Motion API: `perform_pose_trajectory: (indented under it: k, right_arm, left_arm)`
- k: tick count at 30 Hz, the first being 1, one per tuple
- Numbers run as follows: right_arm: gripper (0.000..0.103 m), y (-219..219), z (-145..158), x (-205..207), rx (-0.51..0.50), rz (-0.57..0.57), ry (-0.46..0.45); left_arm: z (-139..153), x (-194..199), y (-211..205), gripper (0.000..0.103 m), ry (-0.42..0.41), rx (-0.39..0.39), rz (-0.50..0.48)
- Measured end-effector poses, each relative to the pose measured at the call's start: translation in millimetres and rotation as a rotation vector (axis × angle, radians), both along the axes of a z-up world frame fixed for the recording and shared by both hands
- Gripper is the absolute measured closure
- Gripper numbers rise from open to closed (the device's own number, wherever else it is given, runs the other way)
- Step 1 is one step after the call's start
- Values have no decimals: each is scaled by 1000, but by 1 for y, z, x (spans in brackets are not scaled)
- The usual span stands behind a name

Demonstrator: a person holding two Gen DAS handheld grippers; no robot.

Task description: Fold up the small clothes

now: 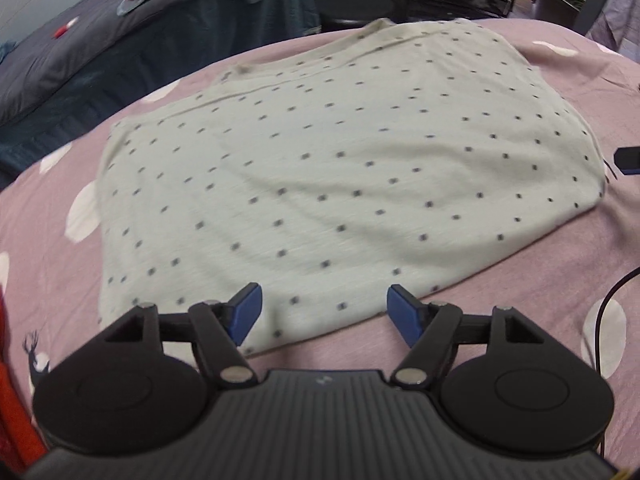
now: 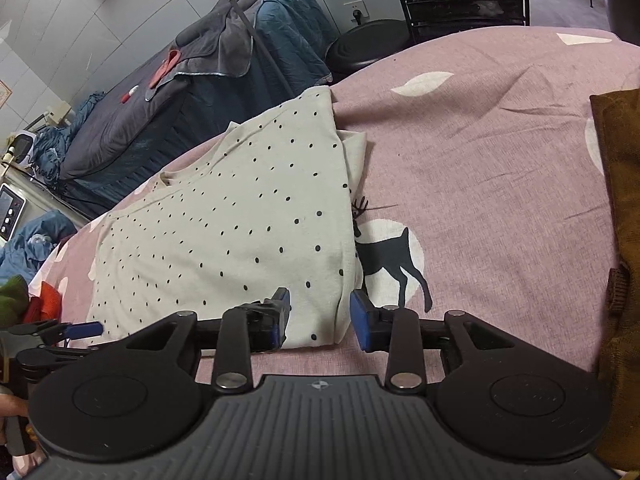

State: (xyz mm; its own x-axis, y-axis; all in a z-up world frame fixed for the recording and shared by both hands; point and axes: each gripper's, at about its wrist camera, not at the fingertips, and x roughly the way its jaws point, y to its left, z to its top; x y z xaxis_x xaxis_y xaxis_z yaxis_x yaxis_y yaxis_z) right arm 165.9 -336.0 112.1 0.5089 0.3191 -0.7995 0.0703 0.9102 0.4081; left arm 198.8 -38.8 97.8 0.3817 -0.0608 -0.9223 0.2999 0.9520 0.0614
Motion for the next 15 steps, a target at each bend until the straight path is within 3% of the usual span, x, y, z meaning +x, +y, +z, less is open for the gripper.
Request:
perform_pose_trajectory:
  k: [9, 15]
  right_arm:
    - [43, -34, 4, -2, 17, -37, 6]
    - [39, -55, 3, -7, 24, -61, 6]
  left_arm:
    - [-23, -35, -153, 36, -194, 257, -516]
    - [-38, -52, -209, 37, -326, 387, -706]
